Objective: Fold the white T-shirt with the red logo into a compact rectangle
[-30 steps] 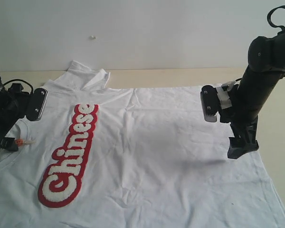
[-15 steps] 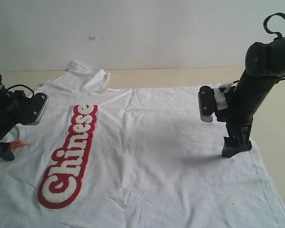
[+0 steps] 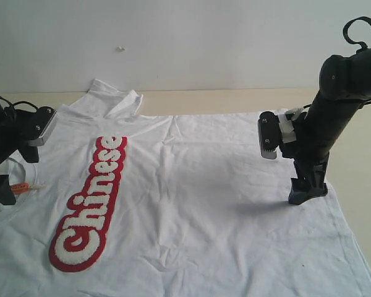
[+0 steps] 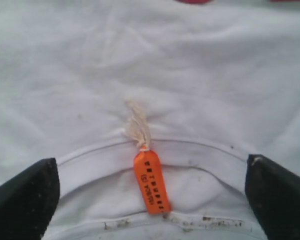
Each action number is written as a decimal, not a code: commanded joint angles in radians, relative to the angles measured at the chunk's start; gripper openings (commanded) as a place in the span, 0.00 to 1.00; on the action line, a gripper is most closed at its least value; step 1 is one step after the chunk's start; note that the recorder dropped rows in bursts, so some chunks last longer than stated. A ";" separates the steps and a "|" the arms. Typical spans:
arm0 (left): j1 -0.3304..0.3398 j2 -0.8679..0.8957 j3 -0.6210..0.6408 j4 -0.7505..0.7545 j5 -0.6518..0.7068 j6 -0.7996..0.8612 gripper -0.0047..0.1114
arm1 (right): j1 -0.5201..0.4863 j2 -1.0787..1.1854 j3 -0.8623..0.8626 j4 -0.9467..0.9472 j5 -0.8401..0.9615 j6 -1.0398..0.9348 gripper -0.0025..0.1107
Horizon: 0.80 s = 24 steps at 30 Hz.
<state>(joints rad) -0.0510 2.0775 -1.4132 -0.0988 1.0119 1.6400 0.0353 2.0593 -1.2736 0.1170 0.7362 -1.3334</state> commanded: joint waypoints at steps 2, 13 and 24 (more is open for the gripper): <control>0.004 0.041 -0.005 0.034 -0.003 -0.017 0.87 | -0.004 0.000 -0.001 0.003 -0.007 0.000 0.95; 0.027 0.097 -0.005 0.062 -0.084 -0.047 0.87 | -0.004 0.000 -0.001 0.003 0.014 -0.007 0.95; 0.040 0.121 -0.005 0.088 -0.076 -0.047 0.87 | -0.004 0.000 -0.001 -0.102 0.095 -0.053 0.95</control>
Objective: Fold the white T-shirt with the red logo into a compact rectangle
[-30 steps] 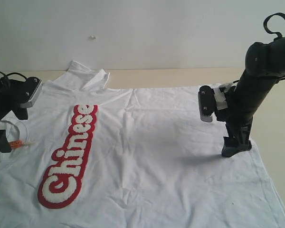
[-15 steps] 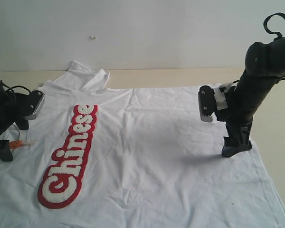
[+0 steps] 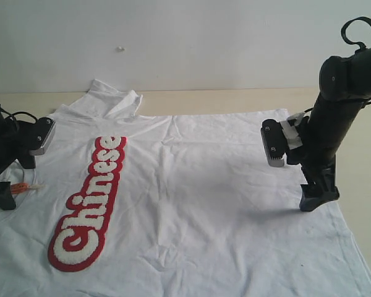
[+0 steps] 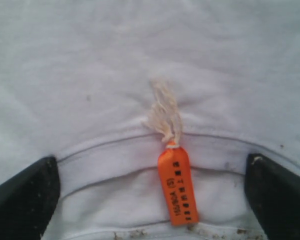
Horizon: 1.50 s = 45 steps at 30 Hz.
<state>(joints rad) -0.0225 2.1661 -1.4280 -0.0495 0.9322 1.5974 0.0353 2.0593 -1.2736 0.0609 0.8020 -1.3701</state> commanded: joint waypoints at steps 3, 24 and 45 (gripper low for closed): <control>0.012 0.033 0.010 0.039 0.003 -0.004 0.87 | -0.004 0.002 -0.001 -0.061 -0.047 -0.010 0.95; 0.012 0.033 0.010 0.019 -0.047 0.018 0.87 | -0.004 0.118 -0.001 -0.020 -0.061 -0.046 0.82; 0.012 0.033 0.010 -0.134 0.016 0.040 0.87 | -0.004 0.129 -0.001 -0.005 -0.072 -0.065 0.02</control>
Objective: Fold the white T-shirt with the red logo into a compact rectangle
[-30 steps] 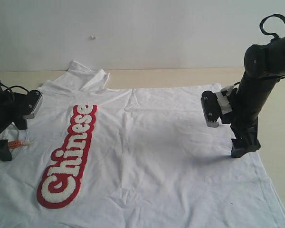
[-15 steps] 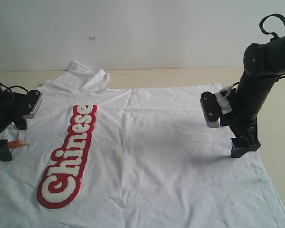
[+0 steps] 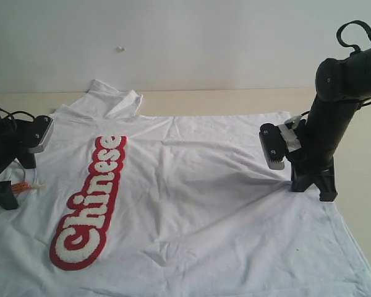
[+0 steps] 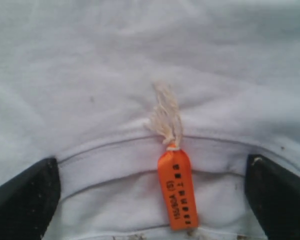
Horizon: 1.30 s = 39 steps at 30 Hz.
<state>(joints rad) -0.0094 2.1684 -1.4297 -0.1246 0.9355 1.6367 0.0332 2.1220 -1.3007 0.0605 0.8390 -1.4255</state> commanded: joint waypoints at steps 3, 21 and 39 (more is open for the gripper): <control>-0.001 0.030 0.011 -0.077 0.021 0.001 0.87 | -0.002 0.066 0.026 -0.005 -0.109 -0.010 0.02; -0.001 0.030 0.011 -0.083 0.035 0.004 0.87 | -0.002 0.066 0.026 -0.005 -0.111 -0.004 0.02; -0.001 0.043 0.011 -0.075 0.038 0.001 0.49 | -0.002 0.066 0.026 -0.010 -0.111 -0.004 0.02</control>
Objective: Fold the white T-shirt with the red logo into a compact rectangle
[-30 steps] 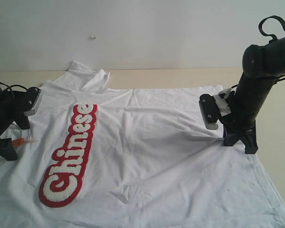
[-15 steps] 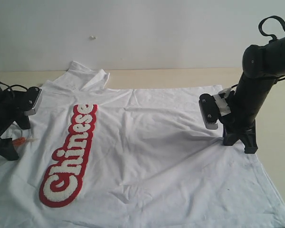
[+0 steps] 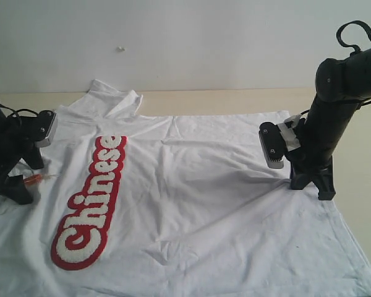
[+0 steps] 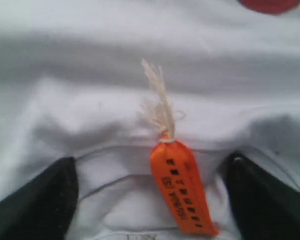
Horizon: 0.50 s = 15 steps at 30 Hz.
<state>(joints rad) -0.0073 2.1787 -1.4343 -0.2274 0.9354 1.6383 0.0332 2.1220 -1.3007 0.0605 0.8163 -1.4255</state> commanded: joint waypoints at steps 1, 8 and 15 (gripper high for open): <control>-0.004 0.033 0.016 0.048 0.038 0.000 0.37 | -0.002 0.066 0.026 -0.010 -0.088 -0.004 0.02; -0.001 0.033 0.016 0.227 0.092 -0.050 0.06 | -0.002 0.066 0.026 -0.010 -0.088 -0.004 0.02; 0.027 0.011 0.016 0.291 0.098 -0.075 0.06 | -0.002 0.062 0.026 -0.015 -0.086 -0.002 0.02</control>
<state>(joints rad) -0.0110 2.1768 -1.4386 -0.0419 0.9942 1.5777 0.0332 2.1220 -1.3007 0.0605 0.8144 -1.4255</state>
